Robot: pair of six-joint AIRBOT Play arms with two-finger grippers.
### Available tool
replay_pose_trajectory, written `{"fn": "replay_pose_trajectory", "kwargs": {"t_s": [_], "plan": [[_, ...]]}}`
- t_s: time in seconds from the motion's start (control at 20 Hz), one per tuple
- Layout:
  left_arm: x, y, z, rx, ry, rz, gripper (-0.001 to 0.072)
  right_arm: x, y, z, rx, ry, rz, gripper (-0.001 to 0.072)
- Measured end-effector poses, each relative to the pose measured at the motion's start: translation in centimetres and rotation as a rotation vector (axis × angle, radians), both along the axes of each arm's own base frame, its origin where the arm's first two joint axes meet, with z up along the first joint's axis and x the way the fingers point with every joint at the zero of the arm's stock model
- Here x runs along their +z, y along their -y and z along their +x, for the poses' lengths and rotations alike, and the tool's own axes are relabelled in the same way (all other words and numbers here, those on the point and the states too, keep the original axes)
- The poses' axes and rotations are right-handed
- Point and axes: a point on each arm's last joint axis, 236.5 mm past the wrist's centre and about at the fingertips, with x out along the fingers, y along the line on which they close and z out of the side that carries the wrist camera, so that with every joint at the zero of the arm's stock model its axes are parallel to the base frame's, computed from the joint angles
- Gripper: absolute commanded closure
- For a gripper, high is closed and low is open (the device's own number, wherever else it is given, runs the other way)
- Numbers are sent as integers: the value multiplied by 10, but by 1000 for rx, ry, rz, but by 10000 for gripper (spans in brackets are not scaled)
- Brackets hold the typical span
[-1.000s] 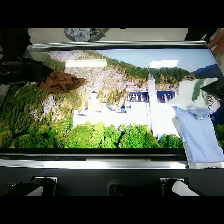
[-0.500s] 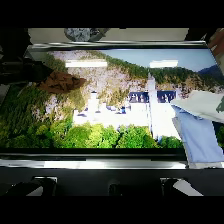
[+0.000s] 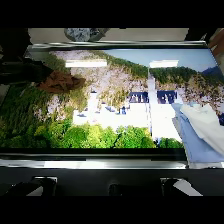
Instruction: Fold the shirts.
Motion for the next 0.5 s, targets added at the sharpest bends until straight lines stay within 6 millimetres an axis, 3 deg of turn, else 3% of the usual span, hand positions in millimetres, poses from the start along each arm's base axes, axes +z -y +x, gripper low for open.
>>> {"fn": "replay_pose_trajectory", "kwargs": {"t_s": [0.1,0.15,0.25,0.3,0.45,0.5], "plan": [[0,0,0,-1,-1,0,681,-26,-12,-14,0,-64,59,668],[-1,0,0,0,-2,0,681,-40,-18,-21,0,-91,84,591],[-1,0,0,0,-2,0,681,-58,-27,-31,3,-134,119,100],[-1,0,0,0,-1,0,681,-64,-26,-32,10,-134,114,2],[3,2,0,-4,5,-8,681,-58,-10,-26,60,-98,45,10],[11,4,-1,-10,18,-22,682,-48,2,-23,73,-84,-6,61]]}}
